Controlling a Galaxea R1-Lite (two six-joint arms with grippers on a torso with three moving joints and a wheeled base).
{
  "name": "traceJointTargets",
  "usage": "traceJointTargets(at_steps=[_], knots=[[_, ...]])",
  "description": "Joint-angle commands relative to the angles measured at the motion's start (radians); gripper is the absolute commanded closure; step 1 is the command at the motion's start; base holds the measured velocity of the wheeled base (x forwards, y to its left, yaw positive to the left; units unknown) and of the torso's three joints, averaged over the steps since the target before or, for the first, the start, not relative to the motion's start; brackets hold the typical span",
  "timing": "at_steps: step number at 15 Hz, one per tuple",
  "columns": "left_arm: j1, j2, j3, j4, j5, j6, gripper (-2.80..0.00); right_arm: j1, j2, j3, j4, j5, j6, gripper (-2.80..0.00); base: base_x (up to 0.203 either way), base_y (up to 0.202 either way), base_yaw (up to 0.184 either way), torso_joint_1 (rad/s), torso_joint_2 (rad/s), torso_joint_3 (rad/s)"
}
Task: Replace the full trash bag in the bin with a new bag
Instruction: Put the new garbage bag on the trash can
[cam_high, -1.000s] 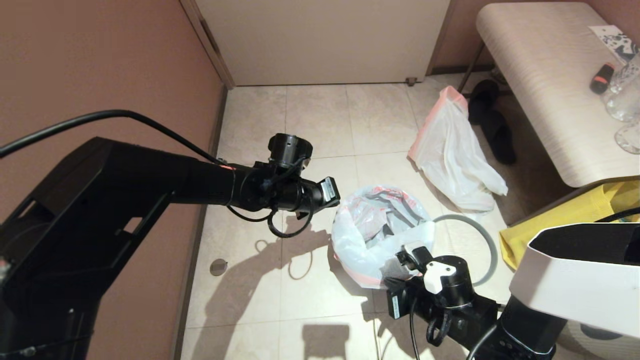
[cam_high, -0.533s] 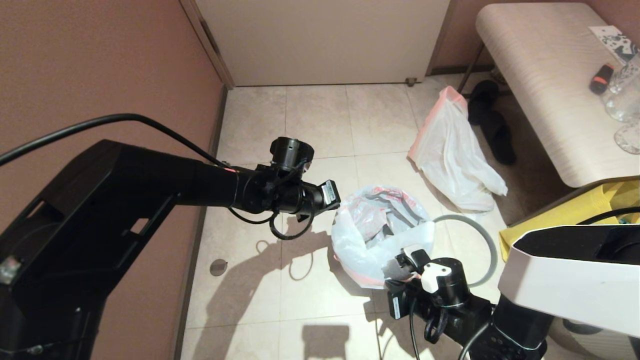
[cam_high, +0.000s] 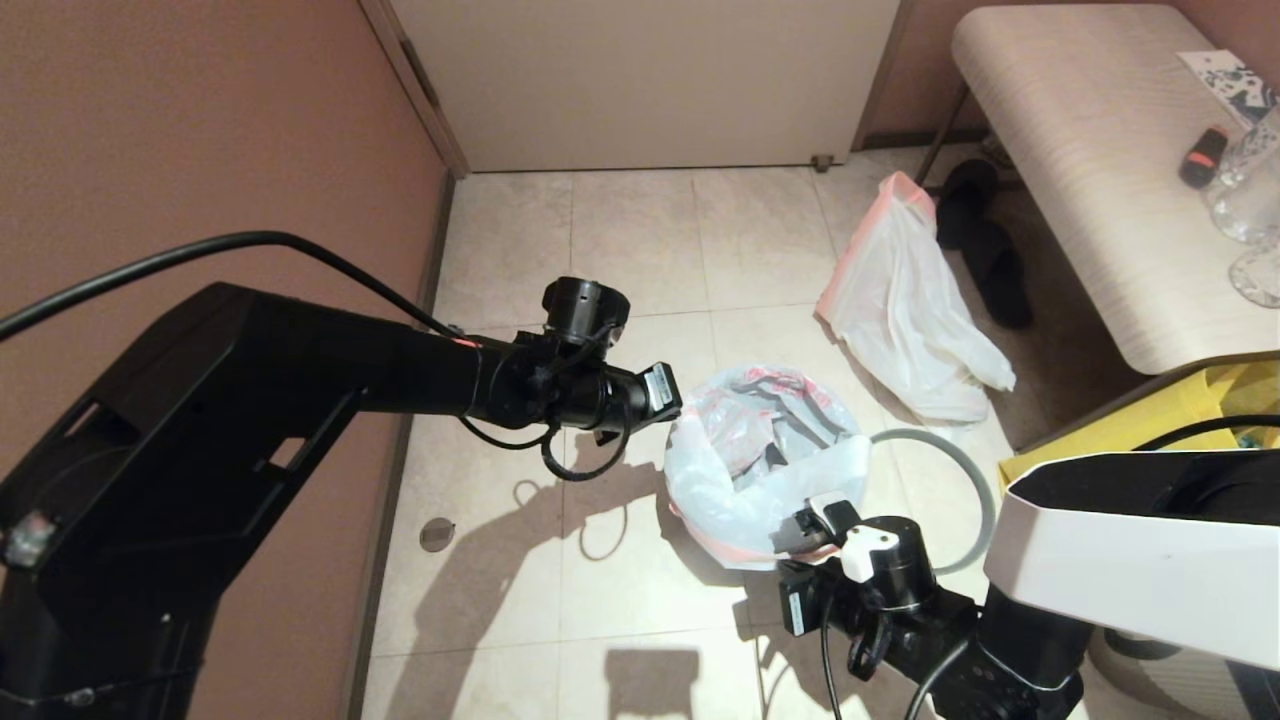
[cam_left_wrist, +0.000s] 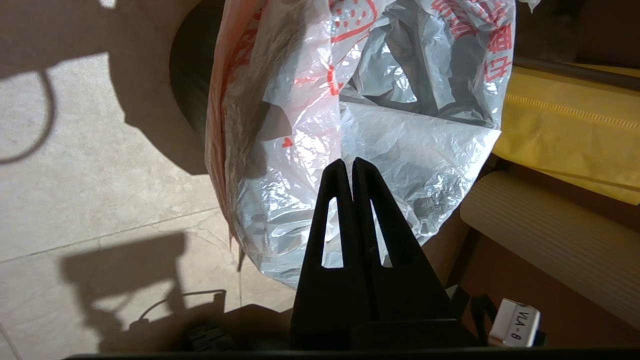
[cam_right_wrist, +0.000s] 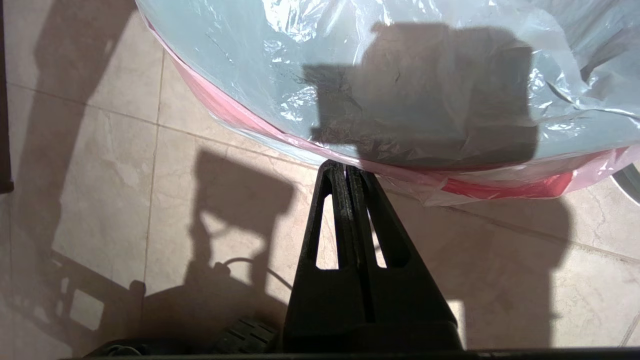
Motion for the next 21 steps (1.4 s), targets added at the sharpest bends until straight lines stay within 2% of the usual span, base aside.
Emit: traceJointTargets(at_steps=[1,2,4,9,11,17,21], knots=[[0.002,0.001,0.0,0.0,-0.001,-0.004,0.0,-0.006,-0.038,0.013,-0.007,-0.001,0.001,0.0,0.0,0.0,0.0,0.0,0.0,0.0],[0.003,0.003,-0.001,0.0,-0.001,-0.004,0.0,-0.017,-0.074,0.026,-0.002,-0.002,-0.008,0.0,0.0,0.0,0.0,0.0,0.0,0.0],[0.003,0.004,-0.001,0.0,-0.001,-0.004,0.0,-0.054,-0.086,0.023,0.032,-0.013,-0.075,0.0,0.0,0.0,0.0,0.0,0.0,0.0],[0.002,0.009,0.0,0.0,-0.001,-0.004,0.0,-0.057,-0.101,0.025,0.015,-0.03,-0.084,0.0,0.0,0.0,0.0,0.0,0.0,0.0],[0.003,0.012,-0.001,0.0,-0.001,-0.004,0.0,-0.057,-0.147,0.043,0.037,-0.028,-0.134,0.0,0.0,0.0,0.0,0.0,0.0,0.0],[0.003,0.011,-0.001,0.0,0.001,-0.003,0.0,-0.123,-0.098,0.002,0.044,-0.027,-0.138,0.0,0.0,0.0,0.0,0.0,0.0,0.0],[0.003,0.009,-0.001,0.0,0.001,-0.003,0.0,-0.128,-0.066,-0.007,0.041,-0.023,-0.138,0.0,0.0,0.0,0.0,0.0,0.0,0.0]])
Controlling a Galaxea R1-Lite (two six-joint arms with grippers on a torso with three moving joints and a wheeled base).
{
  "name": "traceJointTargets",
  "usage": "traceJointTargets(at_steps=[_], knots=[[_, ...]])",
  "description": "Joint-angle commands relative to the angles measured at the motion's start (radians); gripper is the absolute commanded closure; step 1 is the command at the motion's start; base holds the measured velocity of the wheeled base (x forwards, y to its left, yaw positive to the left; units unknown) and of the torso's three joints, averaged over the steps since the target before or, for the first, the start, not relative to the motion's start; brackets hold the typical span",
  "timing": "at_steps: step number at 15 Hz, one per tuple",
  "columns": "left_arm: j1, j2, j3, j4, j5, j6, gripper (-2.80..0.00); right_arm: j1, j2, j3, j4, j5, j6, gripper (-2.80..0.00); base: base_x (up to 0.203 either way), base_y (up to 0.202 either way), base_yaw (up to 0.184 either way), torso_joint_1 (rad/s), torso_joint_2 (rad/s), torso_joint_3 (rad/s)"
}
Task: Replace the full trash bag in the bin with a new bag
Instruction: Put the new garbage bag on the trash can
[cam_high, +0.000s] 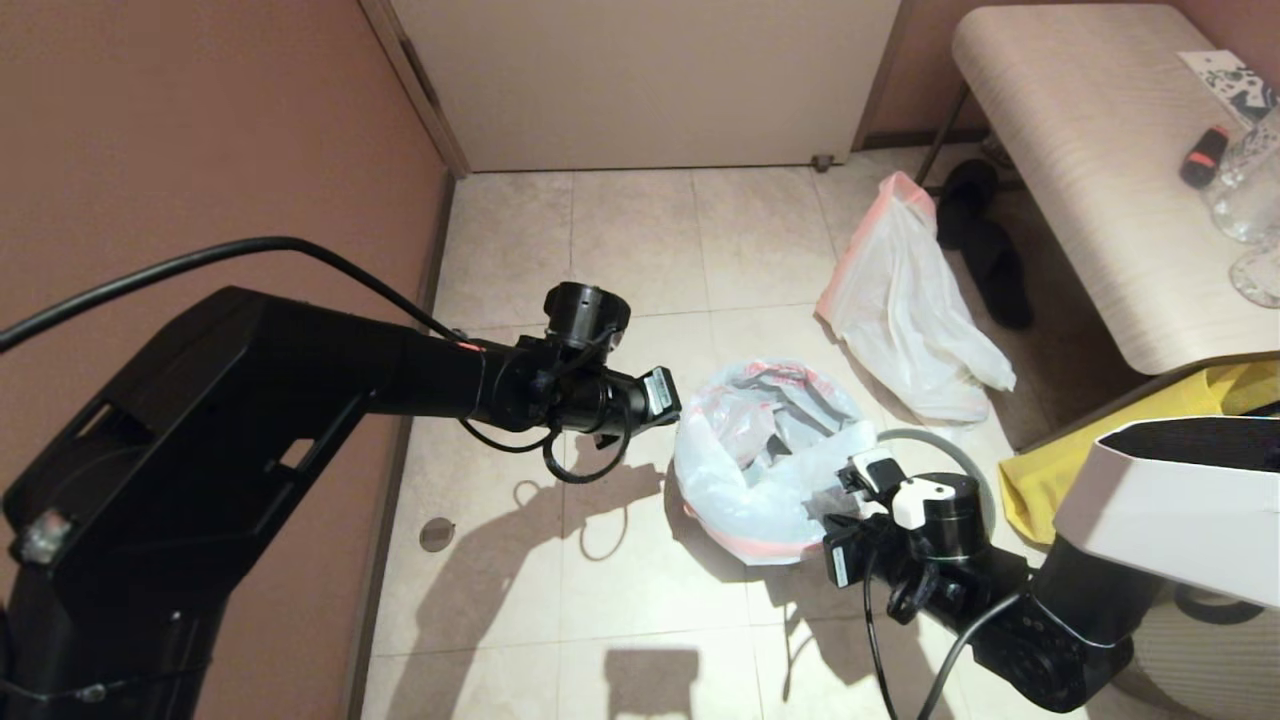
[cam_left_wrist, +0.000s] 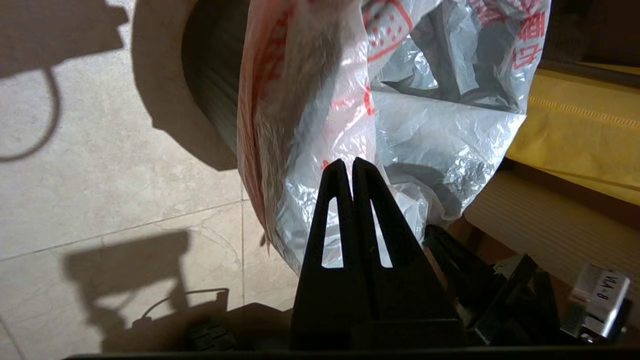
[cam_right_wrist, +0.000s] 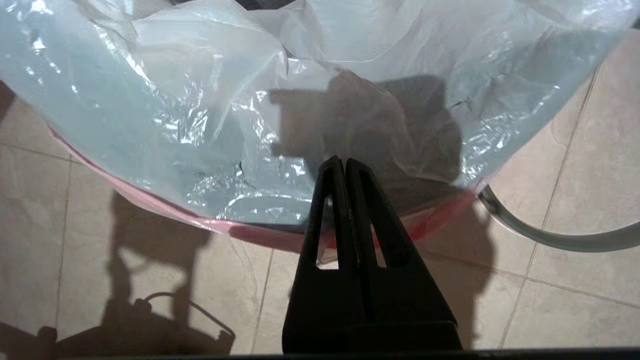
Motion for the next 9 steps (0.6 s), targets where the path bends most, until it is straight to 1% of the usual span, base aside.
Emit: traceJointTargets(at_steps=[1,3,6,7,9], knots=[[0.0,-0.002,0.0,0.0,-0.001,-0.005,0.0,0.0,0.027,-0.003,-0.006,-0.002,-0.001,0.0,0.0,0.0,0.0,0.0,0.0,0.0],[0.0,-0.002,0.0,0.0,-0.001,-0.004,0.0,-0.001,0.0,-0.001,-0.006,-0.002,-0.001,0.0,0.0,0.0,0.0,0.0,0.0,0.0],[0.0,-0.002,0.0,0.0,-0.001,-0.005,0.0,-0.002,-0.092,0.015,-0.002,-0.002,-0.004,0.0,0.0,0.0,0.0,0.0,0.0,0.0],[0.0,-0.002,0.0,0.0,-0.001,-0.004,0.0,-0.017,-0.1,0.016,0.0,-0.002,-0.018,0.0,0.0,0.0,0.0,0.0,0.0,0.0],[0.0,-0.005,-0.001,0.0,-0.001,-0.005,0.0,-0.041,-0.11,0.045,0.0,0.016,-0.083,0.0,0.0,0.0,0.0,0.0,0.0,0.0]])
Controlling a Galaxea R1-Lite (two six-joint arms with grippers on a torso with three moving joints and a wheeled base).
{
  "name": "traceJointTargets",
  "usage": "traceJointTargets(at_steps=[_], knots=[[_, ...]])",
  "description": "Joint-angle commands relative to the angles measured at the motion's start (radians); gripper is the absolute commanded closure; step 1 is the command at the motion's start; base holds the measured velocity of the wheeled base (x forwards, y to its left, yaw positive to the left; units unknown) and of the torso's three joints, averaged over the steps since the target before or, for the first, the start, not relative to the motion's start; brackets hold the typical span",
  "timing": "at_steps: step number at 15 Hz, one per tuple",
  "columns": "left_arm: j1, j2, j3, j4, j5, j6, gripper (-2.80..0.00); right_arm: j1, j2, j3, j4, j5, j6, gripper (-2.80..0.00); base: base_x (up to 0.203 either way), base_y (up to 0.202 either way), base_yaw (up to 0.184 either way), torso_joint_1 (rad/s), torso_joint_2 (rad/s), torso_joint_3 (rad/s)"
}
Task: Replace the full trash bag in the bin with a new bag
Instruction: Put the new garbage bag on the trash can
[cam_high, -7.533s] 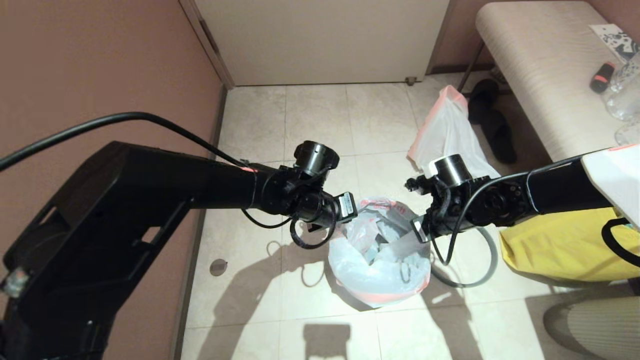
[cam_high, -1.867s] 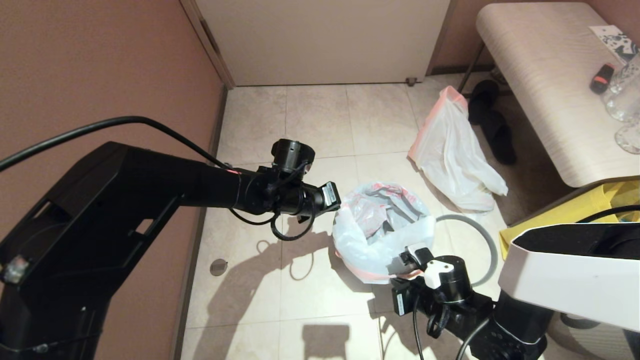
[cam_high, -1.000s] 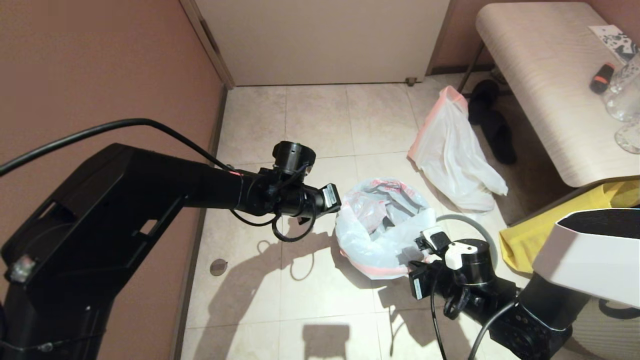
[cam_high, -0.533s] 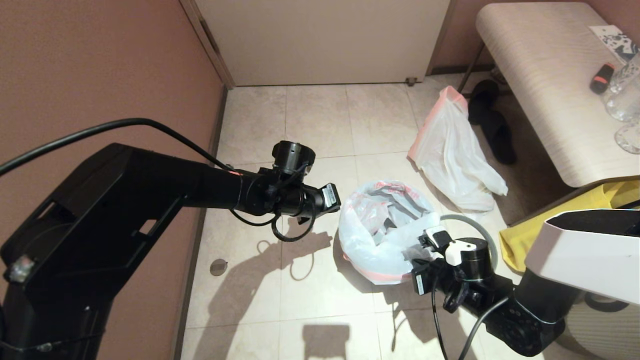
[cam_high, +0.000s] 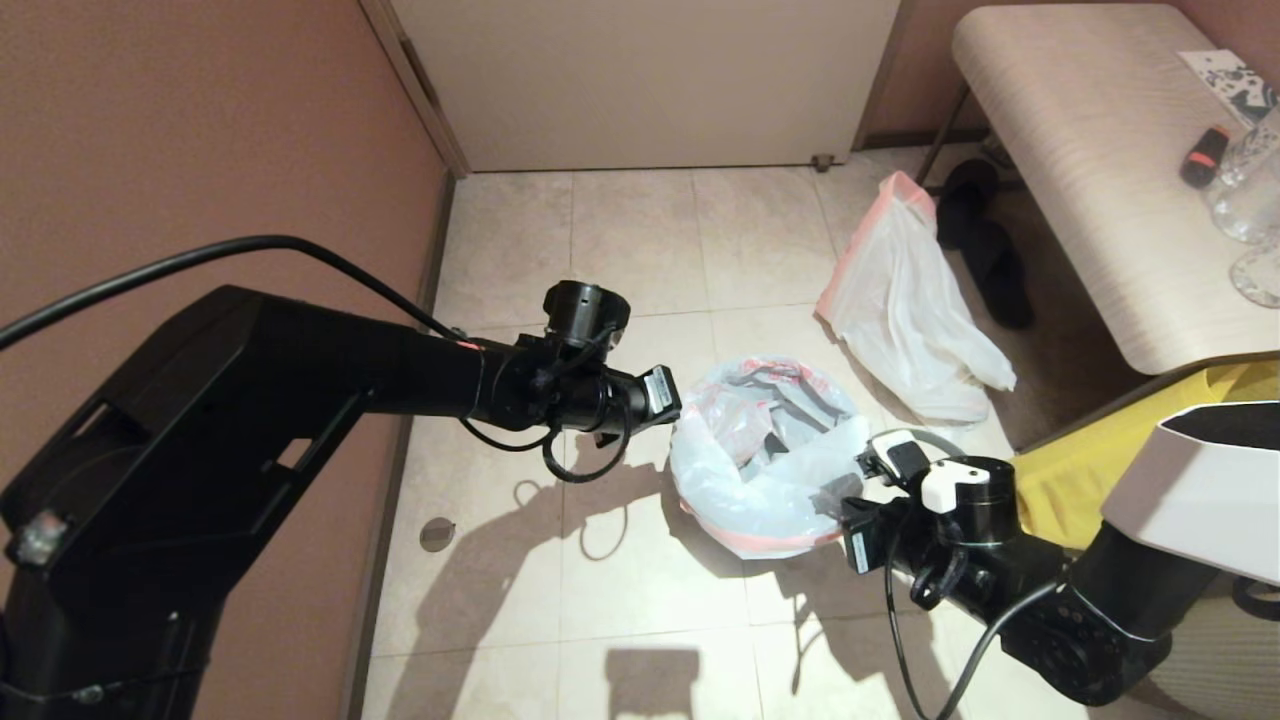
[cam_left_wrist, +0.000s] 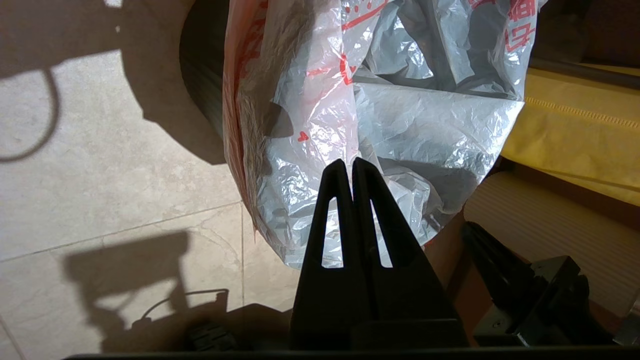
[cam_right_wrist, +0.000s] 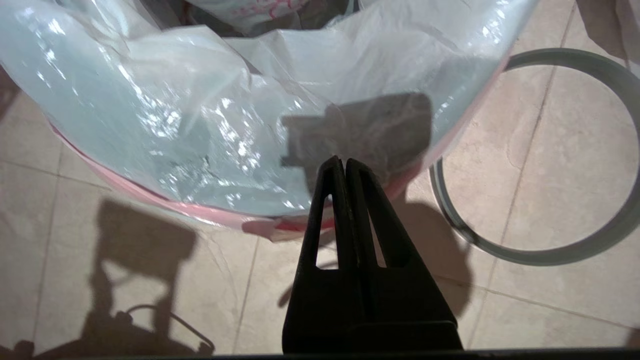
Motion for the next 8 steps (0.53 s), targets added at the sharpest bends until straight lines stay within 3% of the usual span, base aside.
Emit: traceJointTargets(at_steps=[1,4,8], knots=[[0.001,-0.004,-0.001,0.001,-0.001,-0.004,0.0,-0.012,-0.015,0.023,-0.007,0.019,-0.044,0.0,0.0,0.0,0.0,0.0,0.0,0.0],[0.003,-0.012,0.0,0.001,-0.001,-0.008,0.0,-0.044,0.017,0.033,-0.004,0.025,-0.12,0.0,0.0,0.0,0.0,0.0,0.0,0.0],[0.015,-0.026,-0.001,0.001,-0.003,-0.01,0.0,-0.047,0.101,0.024,-0.021,0.041,-0.123,0.0,0.0,0.0,0.0,0.0,0.0,0.0]])
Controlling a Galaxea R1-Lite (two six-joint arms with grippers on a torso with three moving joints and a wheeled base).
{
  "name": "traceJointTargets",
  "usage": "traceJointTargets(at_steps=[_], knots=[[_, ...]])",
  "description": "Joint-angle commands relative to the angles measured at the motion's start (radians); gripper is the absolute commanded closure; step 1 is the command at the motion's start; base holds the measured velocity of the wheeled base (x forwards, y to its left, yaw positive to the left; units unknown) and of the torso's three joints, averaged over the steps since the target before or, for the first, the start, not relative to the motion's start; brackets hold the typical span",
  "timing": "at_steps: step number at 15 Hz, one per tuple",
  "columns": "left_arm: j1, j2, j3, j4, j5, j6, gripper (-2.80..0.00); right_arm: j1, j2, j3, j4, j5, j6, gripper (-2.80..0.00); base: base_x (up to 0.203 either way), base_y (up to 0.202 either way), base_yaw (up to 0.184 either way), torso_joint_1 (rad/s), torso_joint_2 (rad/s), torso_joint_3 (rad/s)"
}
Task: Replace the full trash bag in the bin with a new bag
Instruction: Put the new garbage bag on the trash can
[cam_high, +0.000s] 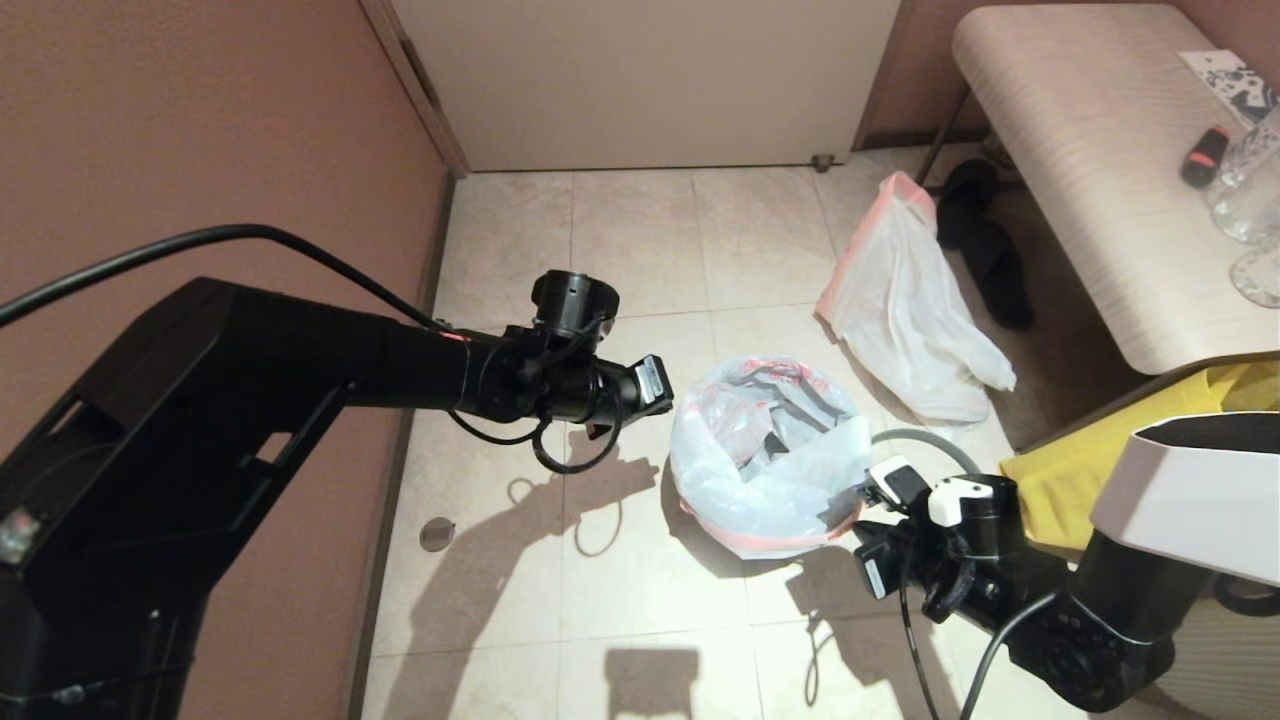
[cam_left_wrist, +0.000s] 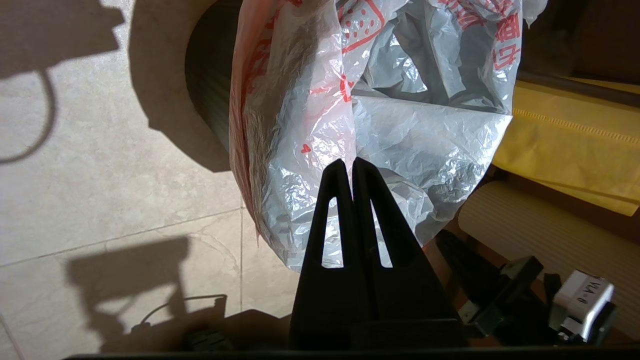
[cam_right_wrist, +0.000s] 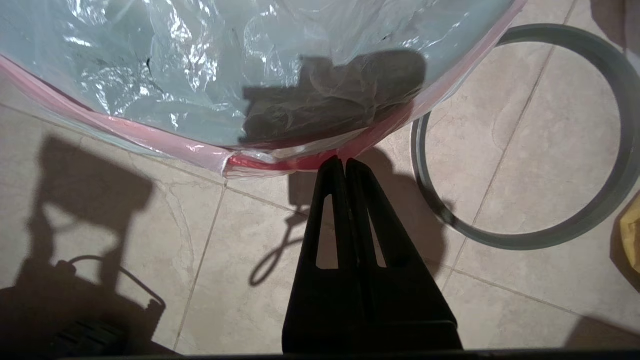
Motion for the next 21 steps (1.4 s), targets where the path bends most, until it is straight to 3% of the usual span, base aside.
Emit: traceJointTargets(at_steps=[1,5,18,21], knots=[[0.003,-0.005,-0.001,-0.001,-0.001,-0.004,0.0,0.0,0.058,-0.004,-0.04,0.016,0.001,0.0,0.0,0.0,0.0,0.0,0.0,0.0],[0.005,-0.003,-0.003,-0.001,-0.001,-0.004,0.0,-0.001,0.118,0.006,-0.228,0.025,-0.001,0.0,0.0,0.0,0.0,0.0,0.0,0.0],[0.003,0.003,-0.003,-0.001,-0.001,-0.002,0.0,0.104,0.191,-0.021,-0.232,0.027,0.014,0.0,0.0,0.0,0.0,0.0,0.0,0.0],[0.005,0.005,-0.004,-0.002,-0.001,-0.002,0.0,0.125,0.218,-0.03,-0.235,0.037,0.063,0.0,0.0,0.0,0.0,0.0,0.0,0.0]])
